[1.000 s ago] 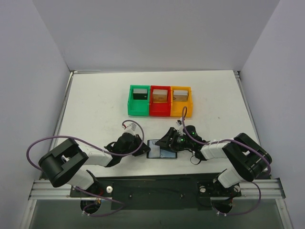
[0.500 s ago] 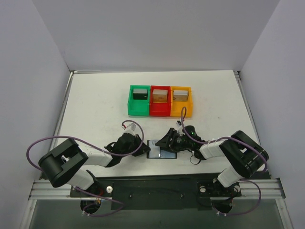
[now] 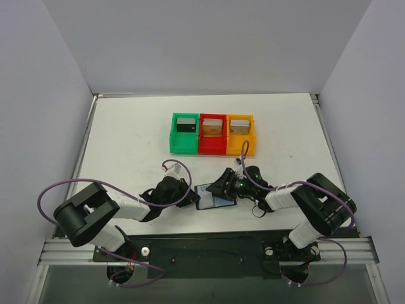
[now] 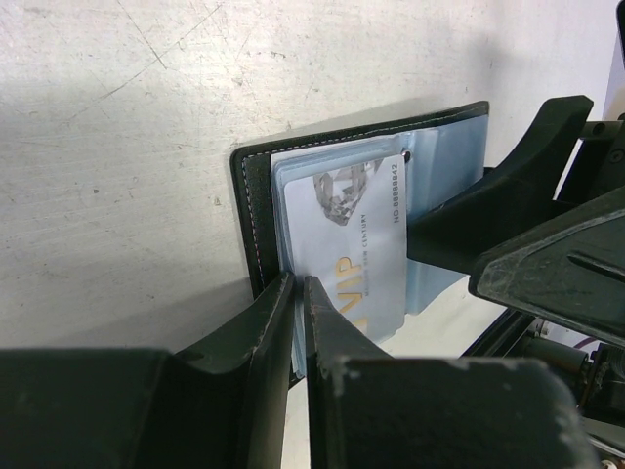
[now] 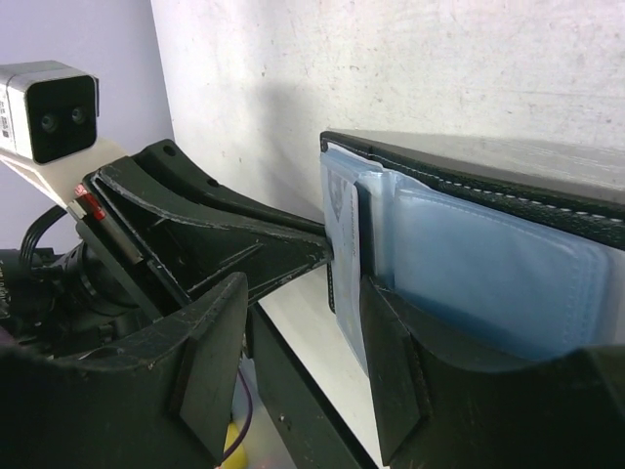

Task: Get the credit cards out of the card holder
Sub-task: Remove the credit card from the card holder.

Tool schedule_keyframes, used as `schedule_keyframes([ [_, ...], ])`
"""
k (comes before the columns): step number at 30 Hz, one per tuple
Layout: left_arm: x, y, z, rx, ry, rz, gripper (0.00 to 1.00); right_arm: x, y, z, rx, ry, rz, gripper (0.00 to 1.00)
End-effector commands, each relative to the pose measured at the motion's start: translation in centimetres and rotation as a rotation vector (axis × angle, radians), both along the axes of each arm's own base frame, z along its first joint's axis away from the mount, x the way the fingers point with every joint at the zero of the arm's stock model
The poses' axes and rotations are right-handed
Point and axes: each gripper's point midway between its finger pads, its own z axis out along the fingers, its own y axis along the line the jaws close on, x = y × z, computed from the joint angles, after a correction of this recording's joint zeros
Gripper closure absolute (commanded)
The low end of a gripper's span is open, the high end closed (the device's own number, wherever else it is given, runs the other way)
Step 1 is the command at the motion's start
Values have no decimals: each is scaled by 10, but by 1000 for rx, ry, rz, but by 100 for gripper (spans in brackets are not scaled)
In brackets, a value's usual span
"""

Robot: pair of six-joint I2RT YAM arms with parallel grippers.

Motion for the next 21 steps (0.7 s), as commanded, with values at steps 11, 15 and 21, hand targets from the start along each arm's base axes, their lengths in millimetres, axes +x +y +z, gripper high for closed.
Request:
schedule_keyframes([
  [11, -30, 0, -33, 97, 100, -89, 82, -16, 35, 32, 135, -51, 169, 55],
  [15, -28, -5, -31, 84, 91, -101, 82, -20, 39, 31, 126, -47, 192, 55],
  [21, -26, -9, -32, 84, 88, -110, 82, -24, 41, 35, 144, -52, 215, 54],
])
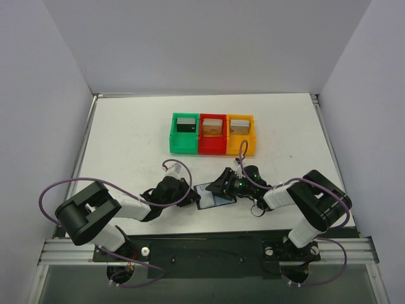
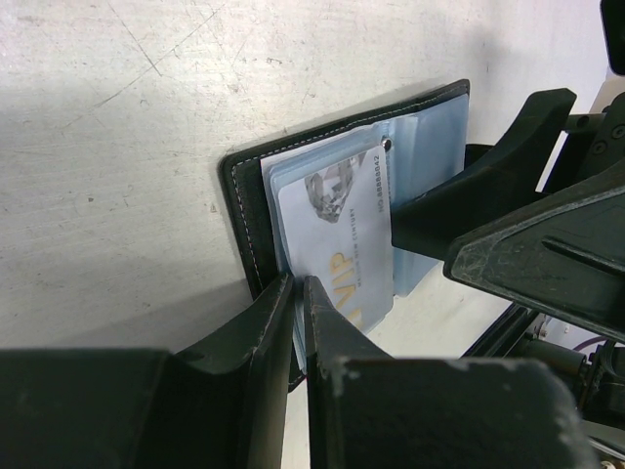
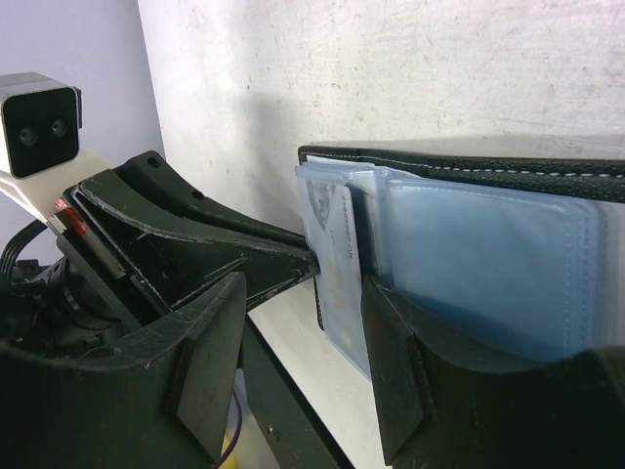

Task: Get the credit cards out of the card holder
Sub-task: Remove the credit card from the card holder.

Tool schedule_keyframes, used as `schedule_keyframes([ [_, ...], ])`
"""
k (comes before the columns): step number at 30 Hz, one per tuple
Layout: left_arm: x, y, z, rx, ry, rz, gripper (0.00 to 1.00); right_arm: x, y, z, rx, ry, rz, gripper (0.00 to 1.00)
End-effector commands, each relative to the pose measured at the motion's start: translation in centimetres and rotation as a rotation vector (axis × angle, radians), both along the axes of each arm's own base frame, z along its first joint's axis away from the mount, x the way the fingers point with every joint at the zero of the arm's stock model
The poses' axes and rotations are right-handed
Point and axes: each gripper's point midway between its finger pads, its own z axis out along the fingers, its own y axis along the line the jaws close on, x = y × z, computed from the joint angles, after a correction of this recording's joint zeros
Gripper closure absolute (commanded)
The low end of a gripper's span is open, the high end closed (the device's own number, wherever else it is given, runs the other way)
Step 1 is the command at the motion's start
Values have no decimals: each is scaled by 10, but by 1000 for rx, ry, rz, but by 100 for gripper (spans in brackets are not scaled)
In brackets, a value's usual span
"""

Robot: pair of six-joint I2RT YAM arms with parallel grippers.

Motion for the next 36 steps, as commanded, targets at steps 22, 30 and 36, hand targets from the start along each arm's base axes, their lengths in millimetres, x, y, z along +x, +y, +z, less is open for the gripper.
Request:
schedule_keyframes([
  [22, -22, 11, -31, 163, 70, -82, 82, -29, -11, 13, -238, -92, 145, 52],
  [30, -19, 9, -12, 108, 38, -70, 77, -33, -27, 5, -327, -97, 144, 52],
  [36, -12, 4, 21, 39, -19, -61, 63, -34, -30, 3, -333, -100, 136, 51],
])
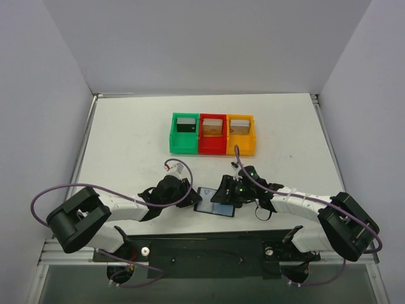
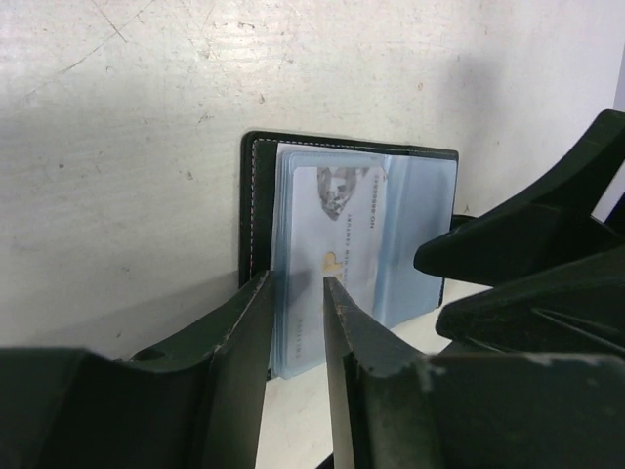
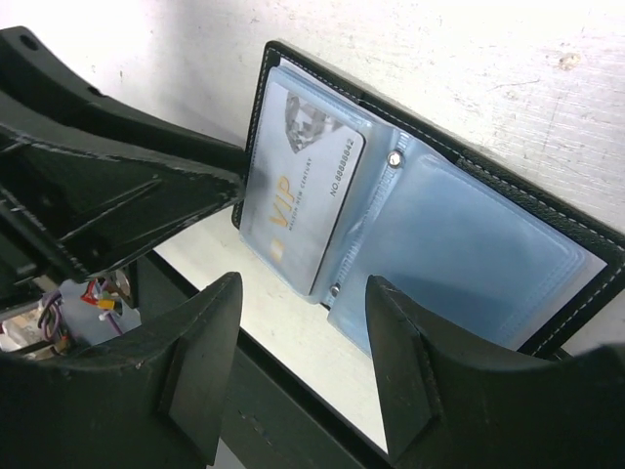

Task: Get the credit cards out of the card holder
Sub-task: Remove the credit card from the card holder.

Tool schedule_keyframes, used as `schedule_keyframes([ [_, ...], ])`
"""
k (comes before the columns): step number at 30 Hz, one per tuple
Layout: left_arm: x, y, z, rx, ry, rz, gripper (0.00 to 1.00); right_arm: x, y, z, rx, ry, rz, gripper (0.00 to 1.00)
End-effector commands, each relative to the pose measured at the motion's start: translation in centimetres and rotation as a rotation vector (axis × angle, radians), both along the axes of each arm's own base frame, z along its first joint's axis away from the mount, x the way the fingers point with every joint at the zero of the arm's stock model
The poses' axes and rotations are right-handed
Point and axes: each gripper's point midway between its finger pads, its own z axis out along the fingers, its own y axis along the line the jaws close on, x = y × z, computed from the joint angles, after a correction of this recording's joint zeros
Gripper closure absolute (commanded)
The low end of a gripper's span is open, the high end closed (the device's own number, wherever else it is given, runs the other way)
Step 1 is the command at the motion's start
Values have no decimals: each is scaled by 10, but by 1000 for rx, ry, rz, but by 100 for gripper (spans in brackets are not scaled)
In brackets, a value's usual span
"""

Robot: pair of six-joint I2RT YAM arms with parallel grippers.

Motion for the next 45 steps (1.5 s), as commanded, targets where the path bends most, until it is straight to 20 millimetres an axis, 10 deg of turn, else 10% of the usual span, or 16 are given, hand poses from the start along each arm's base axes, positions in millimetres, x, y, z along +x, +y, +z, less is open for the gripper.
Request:
schedule_keyframes([
  [1, -4, 4, 14, -9, -20, -14, 62, 4, -3, 4, -16, -34, -5, 51],
  [12, -3, -2, 8, 3, 2, -41, 64, 2, -18, -14, -112, -7, -25, 59],
  [25, 7, -2, 26, -39, -35, -21, 63, -5, -35, -43, -219, 44, -32, 100],
  [45, 9, -7, 16, -12, 11, -40, 61, -10, -45, -56, -269, 73, -43, 100],
])
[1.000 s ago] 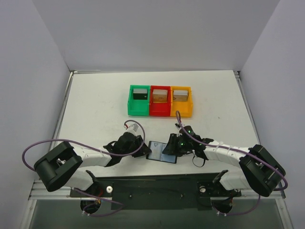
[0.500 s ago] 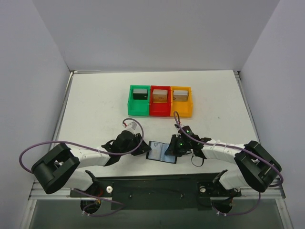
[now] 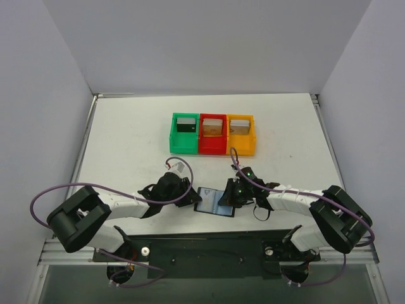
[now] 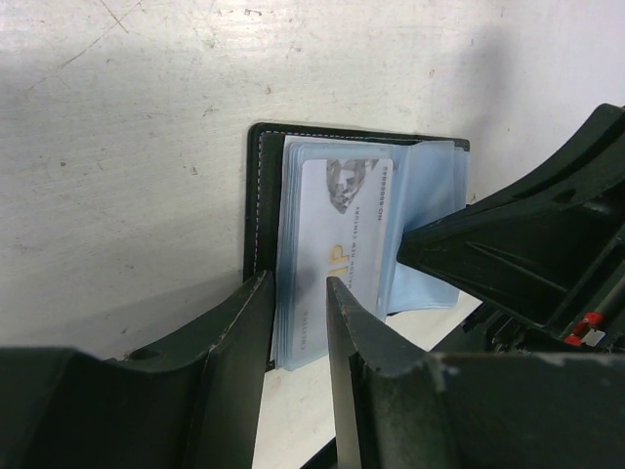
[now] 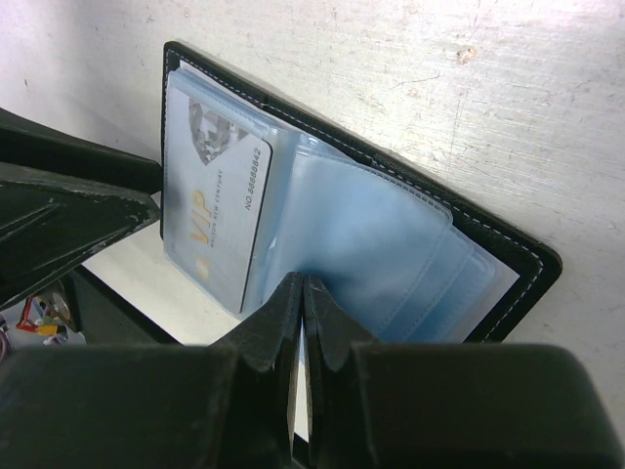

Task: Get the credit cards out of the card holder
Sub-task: Remove the credit card from the card holder.

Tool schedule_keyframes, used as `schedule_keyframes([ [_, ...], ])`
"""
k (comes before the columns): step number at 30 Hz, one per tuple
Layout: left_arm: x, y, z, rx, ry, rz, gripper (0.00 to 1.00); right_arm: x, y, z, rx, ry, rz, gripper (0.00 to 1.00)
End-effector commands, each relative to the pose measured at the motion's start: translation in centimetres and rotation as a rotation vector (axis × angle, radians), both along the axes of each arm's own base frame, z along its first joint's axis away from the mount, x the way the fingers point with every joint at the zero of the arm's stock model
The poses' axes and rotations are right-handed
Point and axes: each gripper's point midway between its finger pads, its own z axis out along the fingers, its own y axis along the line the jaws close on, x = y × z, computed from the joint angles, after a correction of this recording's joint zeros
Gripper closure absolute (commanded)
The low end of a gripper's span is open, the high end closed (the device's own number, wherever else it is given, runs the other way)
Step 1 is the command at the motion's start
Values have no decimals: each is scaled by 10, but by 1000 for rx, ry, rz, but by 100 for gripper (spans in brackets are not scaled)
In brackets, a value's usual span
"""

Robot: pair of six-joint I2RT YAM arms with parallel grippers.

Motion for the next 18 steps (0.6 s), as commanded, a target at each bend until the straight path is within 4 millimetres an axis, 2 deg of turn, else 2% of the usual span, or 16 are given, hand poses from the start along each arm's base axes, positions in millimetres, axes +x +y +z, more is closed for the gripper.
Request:
schedule_keyframes([
  [1, 9, -9, 11, -18, -31, -9, 61, -13, -30, -25, -140, 51, -27, 100],
  [5, 10, -8, 12, -25, -38, 3, 61, -14, -32, -25, -145, 46, -27, 100],
  [10, 9, -17, 19, -62, -48, -26, 64, -15, -32, -26, -144, 50, -27, 100],
  [18, 2, -27, 15, -71, -33, -65, 65, -14, -31, -25, -140, 49, -27, 100],
])
